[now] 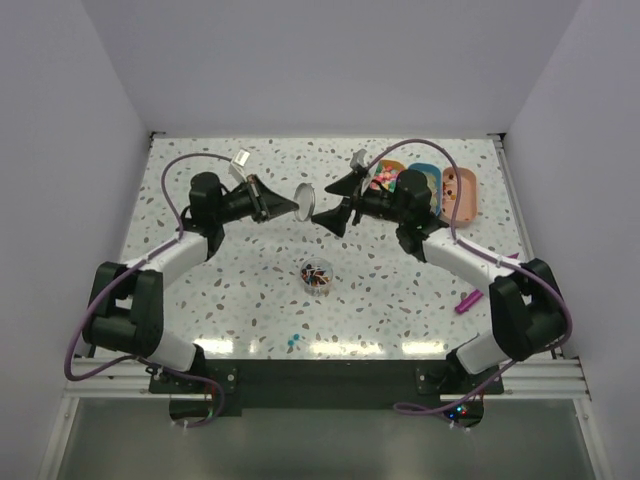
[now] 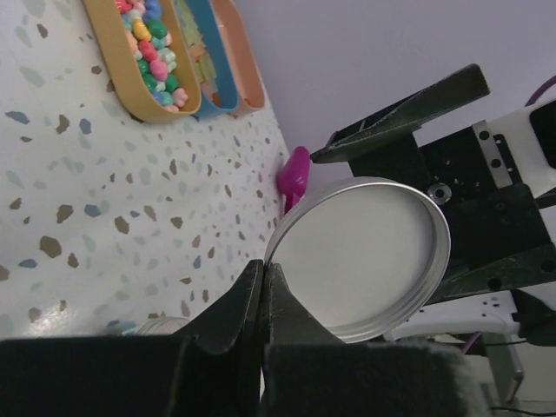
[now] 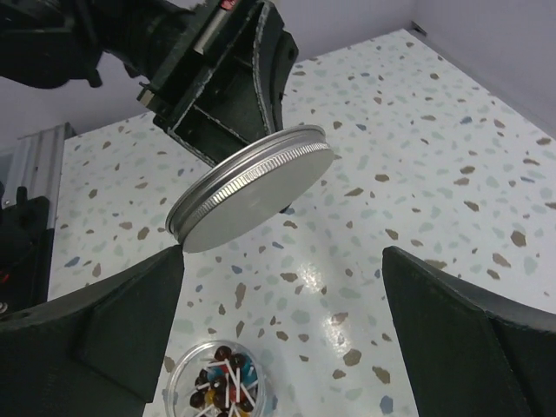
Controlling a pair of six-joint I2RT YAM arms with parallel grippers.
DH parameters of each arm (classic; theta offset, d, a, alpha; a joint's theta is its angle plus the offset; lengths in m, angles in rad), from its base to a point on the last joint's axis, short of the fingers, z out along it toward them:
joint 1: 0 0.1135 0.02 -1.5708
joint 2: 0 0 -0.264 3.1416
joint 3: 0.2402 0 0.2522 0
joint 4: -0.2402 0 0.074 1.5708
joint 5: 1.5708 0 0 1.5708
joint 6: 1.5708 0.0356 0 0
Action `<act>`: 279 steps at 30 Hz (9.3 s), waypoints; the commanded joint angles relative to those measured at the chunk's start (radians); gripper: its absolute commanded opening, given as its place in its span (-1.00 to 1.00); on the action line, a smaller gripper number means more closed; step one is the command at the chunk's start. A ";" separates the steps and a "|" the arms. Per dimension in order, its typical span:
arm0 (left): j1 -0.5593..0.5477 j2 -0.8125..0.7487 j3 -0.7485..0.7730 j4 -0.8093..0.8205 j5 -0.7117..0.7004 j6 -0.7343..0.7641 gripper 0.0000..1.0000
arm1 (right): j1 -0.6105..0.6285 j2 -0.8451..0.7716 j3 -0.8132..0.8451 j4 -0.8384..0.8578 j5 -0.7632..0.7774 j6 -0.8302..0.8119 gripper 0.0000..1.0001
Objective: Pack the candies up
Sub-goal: Pick up the bottle lid at the center of the board, then close the bottle lid on the packing bottle.
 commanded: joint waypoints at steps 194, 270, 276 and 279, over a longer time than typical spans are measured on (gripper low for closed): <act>0.050 -0.411 -0.027 -0.701 -0.934 0.742 0.66 | 0.269 0.576 0.833 -1.610 0.601 -0.448 0.98; -0.401 0.234 0.045 -0.459 -0.740 0.378 -0.53 | 0.068 0.225 0.232 -0.997 0.426 -0.097 -0.53; -0.399 0.136 0.045 -0.447 -0.791 0.413 -0.05 | 0.068 0.172 0.272 -1.023 0.424 -0.109 -0.41; -0.401 0.028 0.013 -0.416 -0.839 0.459 0.17 | 0.063 0.129 0.295 -1.046 0.429 -0.108 -0.31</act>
